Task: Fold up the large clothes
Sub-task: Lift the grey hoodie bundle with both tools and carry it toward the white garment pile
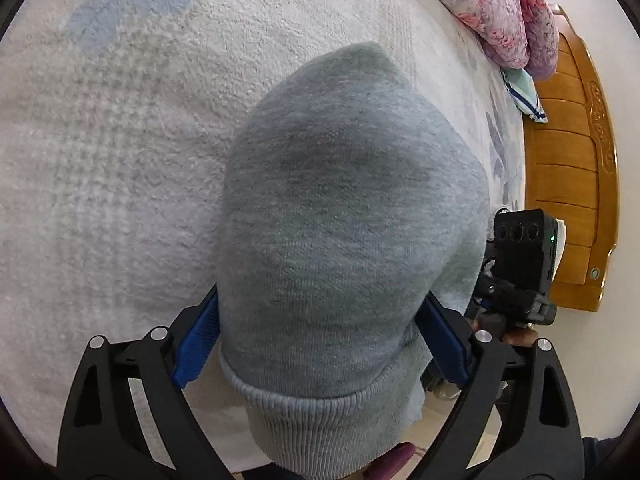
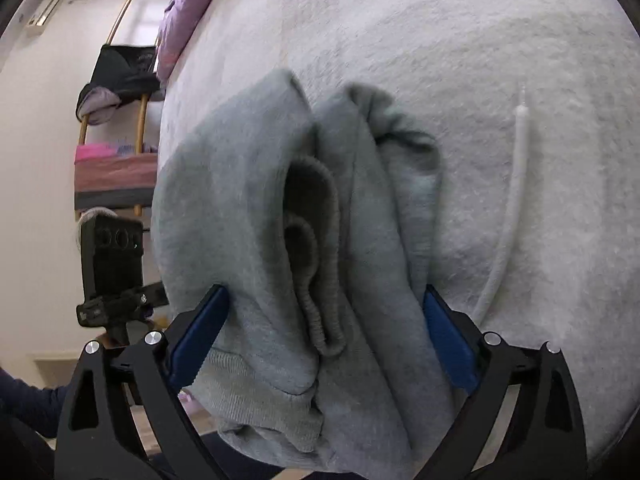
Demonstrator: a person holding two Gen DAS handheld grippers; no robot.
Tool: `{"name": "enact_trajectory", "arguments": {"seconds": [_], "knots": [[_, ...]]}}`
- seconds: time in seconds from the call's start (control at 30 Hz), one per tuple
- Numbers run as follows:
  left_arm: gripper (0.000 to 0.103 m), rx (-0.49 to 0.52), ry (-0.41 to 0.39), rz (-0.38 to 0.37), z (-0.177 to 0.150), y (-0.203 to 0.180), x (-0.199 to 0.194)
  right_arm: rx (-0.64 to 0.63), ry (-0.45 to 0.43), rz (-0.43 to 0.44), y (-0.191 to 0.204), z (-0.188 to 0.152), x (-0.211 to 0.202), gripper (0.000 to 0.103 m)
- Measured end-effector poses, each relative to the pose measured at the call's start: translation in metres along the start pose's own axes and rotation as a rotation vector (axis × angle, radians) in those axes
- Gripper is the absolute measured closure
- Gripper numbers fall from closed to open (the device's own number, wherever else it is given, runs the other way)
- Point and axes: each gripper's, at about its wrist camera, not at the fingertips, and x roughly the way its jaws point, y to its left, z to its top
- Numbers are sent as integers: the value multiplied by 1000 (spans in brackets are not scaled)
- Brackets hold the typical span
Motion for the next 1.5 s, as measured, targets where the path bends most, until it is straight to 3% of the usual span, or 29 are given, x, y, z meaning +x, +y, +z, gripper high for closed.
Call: {"name": "enact_trajectory", "arguments": {"seconds": [0.17, 0.3, 0.43, 0.5, 0.53, 0.57, 0.67, 0.87, 1.2, 1.37, 1.5], "knots": [[12, -42, -4, -38, 2, 1, 9, 27, -20, 0, 0, 5, 10, 7], [12, -39, 0, -47, 4, 0, 11, 40, 9, 80, 6, 5, 11, 9], [19, -26, -15, -12, 1, -1, 7, 56, -42, 1, 11, 4, 20, 10], [23, -17, -28, 4, -3, -2, 2, 63, -70, -12, 19, 0, 18, 22], [27, -3, -32, 14, -4, -7, 1, 77, -85, 10, 21, -3, 14, 41], [28, 13, -35, 23, -5, -10, -1, 81, -101, 5, 25, -7, 13, 52], [33, 62, -34, 32, -8, -22, -8, 75, -147, -57, 44, -19, 3, 61], [34, 140, -53, 10, -19, -37, -59, 85, -250, -69, 102, -43, -13, 63], [34, 289, -144, -20, -69, -94, -215, -1, -398, 5, 238, -95, -74, 63], [34, 346, -185, -66, -99, -141, -243, -45, -463, -14, 263, -121, -138, 63], [34, 379, -196, -138, -121, -199, -229, -80, -490, -51, 253, -128, -205, 63]]}}
